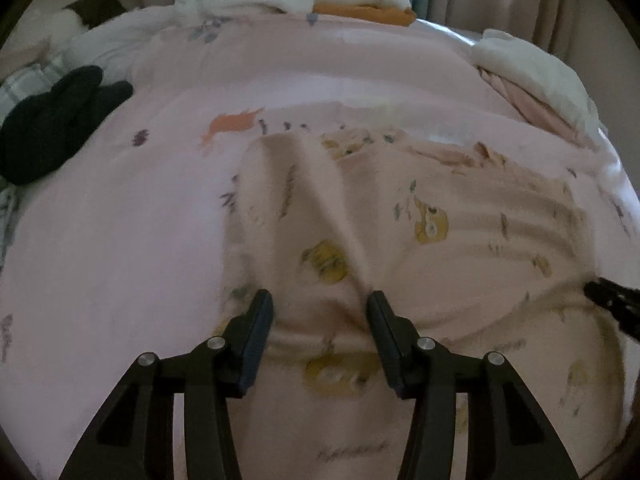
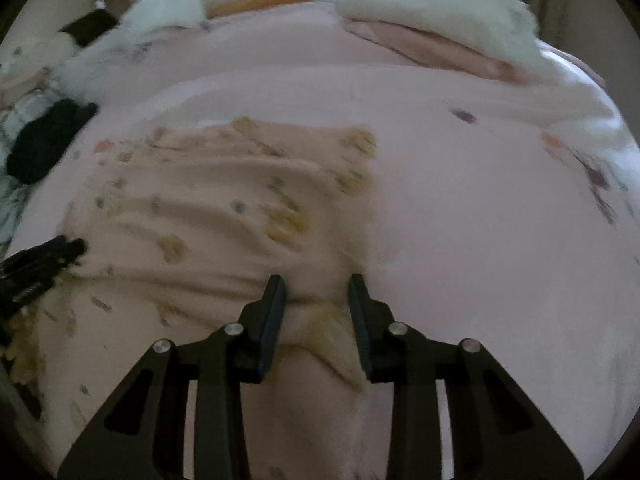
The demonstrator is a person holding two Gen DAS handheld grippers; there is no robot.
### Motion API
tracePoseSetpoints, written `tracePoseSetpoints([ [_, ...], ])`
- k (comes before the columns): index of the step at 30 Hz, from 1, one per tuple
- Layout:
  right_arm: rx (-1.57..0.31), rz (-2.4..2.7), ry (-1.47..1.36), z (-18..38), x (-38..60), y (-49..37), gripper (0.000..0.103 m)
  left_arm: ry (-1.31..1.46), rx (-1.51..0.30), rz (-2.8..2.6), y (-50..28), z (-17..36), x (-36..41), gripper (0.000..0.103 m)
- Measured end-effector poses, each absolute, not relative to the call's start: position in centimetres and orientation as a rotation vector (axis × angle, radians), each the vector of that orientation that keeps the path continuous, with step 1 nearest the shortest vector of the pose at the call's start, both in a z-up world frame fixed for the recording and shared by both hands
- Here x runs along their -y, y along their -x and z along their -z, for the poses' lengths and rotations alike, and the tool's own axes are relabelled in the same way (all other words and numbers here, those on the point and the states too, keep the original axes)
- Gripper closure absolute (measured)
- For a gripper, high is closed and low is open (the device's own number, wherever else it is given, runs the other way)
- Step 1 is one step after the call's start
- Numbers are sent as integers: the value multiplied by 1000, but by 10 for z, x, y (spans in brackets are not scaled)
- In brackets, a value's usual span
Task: Fold small clothes
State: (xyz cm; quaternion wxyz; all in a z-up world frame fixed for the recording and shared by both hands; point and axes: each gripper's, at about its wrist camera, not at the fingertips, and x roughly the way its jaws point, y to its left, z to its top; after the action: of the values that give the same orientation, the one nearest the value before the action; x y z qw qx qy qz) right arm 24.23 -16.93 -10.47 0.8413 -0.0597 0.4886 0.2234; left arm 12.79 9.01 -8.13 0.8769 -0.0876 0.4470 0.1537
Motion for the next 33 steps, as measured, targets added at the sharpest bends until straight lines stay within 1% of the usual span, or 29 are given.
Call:
tracePoseSetpoints([
  [1, -1069, -475, 104, 106, 176, -241, 71, 173, -945, -324, -120, 82, -91, 51],
  [4, -1098, -470, 6, 98, 207, -230, 69, 89, -977, -405, -105, 78, -95, 53],
  [6, -1074, -429, 50, 85, 223, -212, 68, -7, -1013, -509, -86, 76, -102, 53],
  [8, -1020, -412, 128, 67, 238, -186, 65, 13, -1011, -457, -58, 69, -109, 53],
  [9, -1002, -414, 139, 60, 246, -173, 58, 34, -1014, -438, -47, 66, -111, 53],
  [10, -992, -419, 126, 49, 257, -158, 47, 67, -1014, -417, -32, 62, -113, 53],
  [11, -991, -428, 106, 44, 263, -148, 40, 124, -1007, -387, -17, 59, -116, 52],
  [12, -991, -449, 74, 40, 268, -139, 31, 176, -1006, -362, -8, 58, -119, 49],
  [13, -994, -482, 35, 35, 275, -129, 29, 245, -1014, -325, 4, 58, -121, 47],
  [15, -1013, -541, -56, 33, 286, -110, 29, 391, -1036, -234, 27, 62, -125, 45],
  [17, -1041, -591, -143, 38, 285, -96, 24, 540, -1061, -161, 47, 73, -128, 41],
  [18, -1060, -612, -168, 43, 286, -88, 24, 585, -1071, -152, 53, 77, -130, 40],
  [20, -1104, -622, -173, 57, 282, -74, 24, 594, -1046, -129, 67, 79, -125, 40],
  [22, -1148, -595, -149, 71, 281, -62, 24, 574, -1057, -99, 74, 77, -120, 40],
  [26, -1261, -616, -183, 96, 285, -41, 24, 685, -1074, -12, 90, 81, -114, 40],
  [30, -1258, -654, -259, 101, 292, -30, 23, 797, -1057, 45, 93, 89, -118, 40],
  [33, -1264, -662, -324, 106, 295, -26, 22, 827, -1040, 58, 102, 89, -121, 40],
])
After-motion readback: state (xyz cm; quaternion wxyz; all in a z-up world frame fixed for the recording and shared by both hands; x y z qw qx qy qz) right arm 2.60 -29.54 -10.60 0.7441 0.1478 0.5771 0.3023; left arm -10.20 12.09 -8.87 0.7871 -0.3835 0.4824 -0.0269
